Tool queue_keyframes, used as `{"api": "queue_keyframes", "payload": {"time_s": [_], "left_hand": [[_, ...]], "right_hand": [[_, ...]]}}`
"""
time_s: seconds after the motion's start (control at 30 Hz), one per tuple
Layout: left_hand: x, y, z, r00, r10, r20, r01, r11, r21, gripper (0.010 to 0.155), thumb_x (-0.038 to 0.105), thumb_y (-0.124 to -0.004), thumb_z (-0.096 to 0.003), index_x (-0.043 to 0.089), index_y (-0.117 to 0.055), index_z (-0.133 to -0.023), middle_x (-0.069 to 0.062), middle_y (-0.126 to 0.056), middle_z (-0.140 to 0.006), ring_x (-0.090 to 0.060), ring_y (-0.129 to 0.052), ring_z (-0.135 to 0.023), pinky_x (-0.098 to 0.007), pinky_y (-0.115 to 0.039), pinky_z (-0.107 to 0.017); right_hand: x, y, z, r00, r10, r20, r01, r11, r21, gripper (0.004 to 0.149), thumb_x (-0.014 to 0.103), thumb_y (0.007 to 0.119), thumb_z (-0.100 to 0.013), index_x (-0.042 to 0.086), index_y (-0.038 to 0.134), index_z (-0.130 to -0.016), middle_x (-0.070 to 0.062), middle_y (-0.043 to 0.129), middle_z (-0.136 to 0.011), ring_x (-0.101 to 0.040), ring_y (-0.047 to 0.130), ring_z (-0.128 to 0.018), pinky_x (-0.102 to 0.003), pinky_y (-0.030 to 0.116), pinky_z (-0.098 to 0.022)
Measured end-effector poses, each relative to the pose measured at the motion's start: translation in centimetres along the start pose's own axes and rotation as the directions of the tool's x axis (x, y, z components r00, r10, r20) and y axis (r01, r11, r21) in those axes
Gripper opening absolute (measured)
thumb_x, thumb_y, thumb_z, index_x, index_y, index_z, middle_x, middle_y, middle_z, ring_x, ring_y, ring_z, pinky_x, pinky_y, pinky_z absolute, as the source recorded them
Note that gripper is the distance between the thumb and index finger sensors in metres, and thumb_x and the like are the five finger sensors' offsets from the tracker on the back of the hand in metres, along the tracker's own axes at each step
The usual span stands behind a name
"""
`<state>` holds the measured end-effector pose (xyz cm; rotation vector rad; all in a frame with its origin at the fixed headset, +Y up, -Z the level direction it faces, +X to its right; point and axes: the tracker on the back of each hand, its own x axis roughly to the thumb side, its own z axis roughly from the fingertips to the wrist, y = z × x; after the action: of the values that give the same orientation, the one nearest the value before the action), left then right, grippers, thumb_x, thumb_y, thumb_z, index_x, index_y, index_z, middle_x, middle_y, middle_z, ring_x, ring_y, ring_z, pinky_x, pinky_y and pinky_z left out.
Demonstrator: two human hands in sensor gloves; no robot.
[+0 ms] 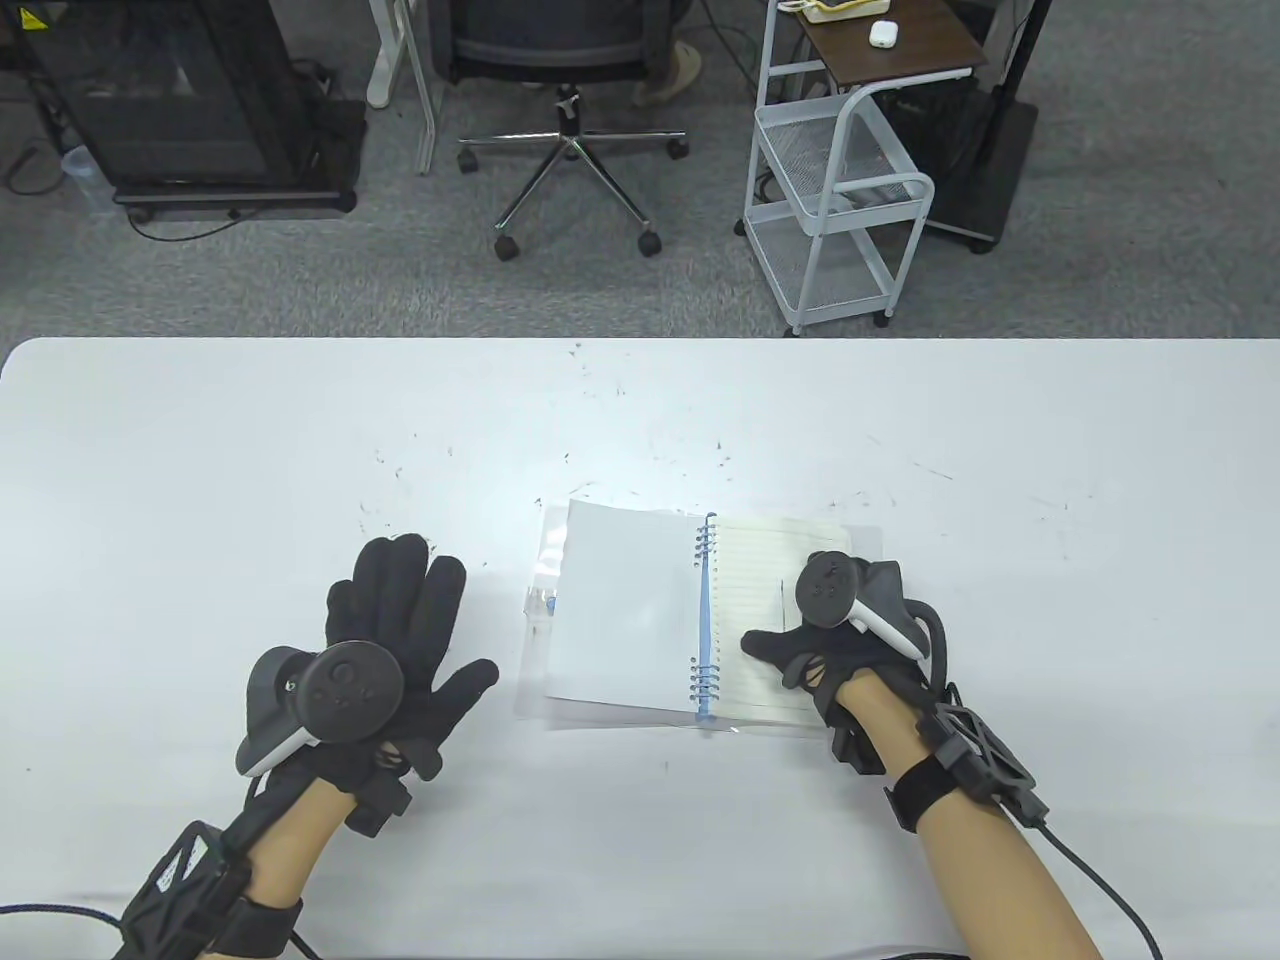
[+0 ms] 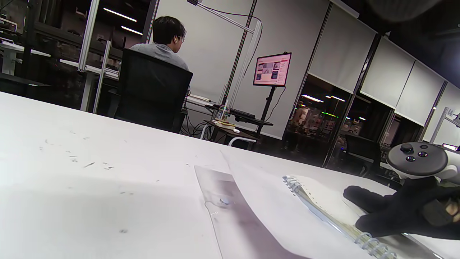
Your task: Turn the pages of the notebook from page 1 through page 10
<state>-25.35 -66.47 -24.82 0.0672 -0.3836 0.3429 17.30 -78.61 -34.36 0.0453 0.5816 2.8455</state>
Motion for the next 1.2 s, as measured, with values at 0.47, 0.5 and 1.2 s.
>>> {"api": "queue_keyframes", "payload": {"time_s": [0.47, 0.5, 1.2], "left_hand": [[0.1, 0.1, 0.1, 1.0, 0.002, 0.004, -0.002, 1.0, 0.004, 0.089, 0.071, -0.063, -0.0444, 0.028, -0.027, -0.114, -0.007, -0.01, -0.118, -0.043, -0.007, -0.115, -0.072, -0.024, -0.074], [0.1, 0.1, 0.1, 1.0, 0.002, 0.003, -0.002, 1.0, 0.006, 0.089, 0.071, -0.063, -0.0444, 0.028, -0.027, -0.114, -0.007, -0.01, -0.118, -0.043, -0.006, -0.115, -0.072, -0.024, -0.074], [-0.1, 0.5, 0.3, 1.0, 0.016, -0.004, -0.016, 1.0, 0.02, 0.089, 0.07, -0.063, -0.0447, 0.028, -0.028, -0.114, -0.007, -0.011, -0.118, -0.043, -0.008, -0.115, -0.072, -0.024, -0.074]], "right_hand": [[2.0, -0.4, 1.0, 0.999, 0.045, 0.0, -0.045, 0.992, -0.116, 0.094, 0.062, 0.074, -0.048, 0.008, 0.015, -0.098, -0.028, 0.035, -0.106, -0.062, 0.026, -0.092, -0.079, 0.034, -0.058], [2.3, -0.4, 1.1, 0.999, 0.054, 0.006, -0.053, 0.989, -0.138, 0.093, 0.061, 0.075, -0.048, 0.008, 0.017, -0.098, -0.027, 0.037, -0.106, -0.062, 0.028, -0.092, -0.078, 0.035, -0.059], [-0.2, -4.8, 3.1, 0.884, -0.468, 0.007, 0.457, 0.859, -0.23, 0.092, 0.053, 0.083, -0.046, 0.004, 0.026, -0.097, -0.034, 0.046, -0.099, -0.045, 0.089, -0.072, -0.06, 0.074, -0.051]]}}
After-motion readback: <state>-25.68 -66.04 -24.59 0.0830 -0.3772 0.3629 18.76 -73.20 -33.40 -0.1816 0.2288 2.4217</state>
